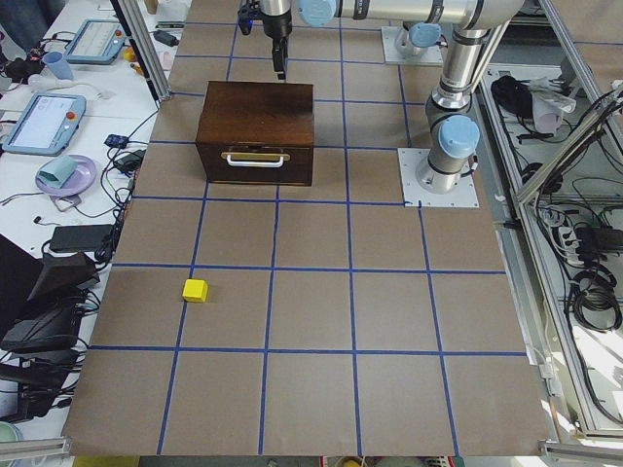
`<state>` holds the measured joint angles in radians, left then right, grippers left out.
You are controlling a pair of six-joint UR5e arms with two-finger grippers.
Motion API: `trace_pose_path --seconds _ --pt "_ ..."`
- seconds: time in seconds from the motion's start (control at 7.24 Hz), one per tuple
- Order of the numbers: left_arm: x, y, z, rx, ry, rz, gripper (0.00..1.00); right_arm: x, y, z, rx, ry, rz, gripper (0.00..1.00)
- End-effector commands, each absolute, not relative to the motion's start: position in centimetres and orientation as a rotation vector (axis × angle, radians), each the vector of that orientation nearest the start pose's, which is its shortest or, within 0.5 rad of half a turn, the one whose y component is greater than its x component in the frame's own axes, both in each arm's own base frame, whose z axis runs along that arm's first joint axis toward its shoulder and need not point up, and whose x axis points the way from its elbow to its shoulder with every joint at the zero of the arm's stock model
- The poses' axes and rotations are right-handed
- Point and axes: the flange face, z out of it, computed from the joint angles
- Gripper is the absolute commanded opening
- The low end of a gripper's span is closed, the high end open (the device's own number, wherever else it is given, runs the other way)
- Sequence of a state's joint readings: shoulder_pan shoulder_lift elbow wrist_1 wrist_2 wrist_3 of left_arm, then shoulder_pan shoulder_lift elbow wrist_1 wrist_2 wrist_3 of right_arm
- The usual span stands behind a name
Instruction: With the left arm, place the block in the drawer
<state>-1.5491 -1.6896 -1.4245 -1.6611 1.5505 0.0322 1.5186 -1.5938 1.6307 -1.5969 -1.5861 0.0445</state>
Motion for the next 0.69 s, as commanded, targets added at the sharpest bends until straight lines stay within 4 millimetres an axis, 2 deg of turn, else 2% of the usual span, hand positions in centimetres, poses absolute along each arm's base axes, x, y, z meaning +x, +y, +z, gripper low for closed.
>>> trace_pose_path --seconds 0.0,0.14,0.28,0.55 --pt "-11.6 -54.2 49.4 -0.003 3.153 0.082 1.00 10.7 -48.7 47.2 0.152 3.153 0.017 1.00" --pt "-8.3 -54.7 49.4 -0.099 3.161 0.083 1.00 10.7 -48.7 47.2 0.152 3.153 0.017 1.00" --pt "-3.2 -55.3 49.1 -0.147 3.173 0.095 1.00 10.7 -48.7 47.2 0.152 3.153 0.017 1.00" --pt "5.1 -55.5 49.0 -0.040 3.208 0.067 1.00 10.6 -48.7 47.2 0.152 3.155 0.017 1.00"
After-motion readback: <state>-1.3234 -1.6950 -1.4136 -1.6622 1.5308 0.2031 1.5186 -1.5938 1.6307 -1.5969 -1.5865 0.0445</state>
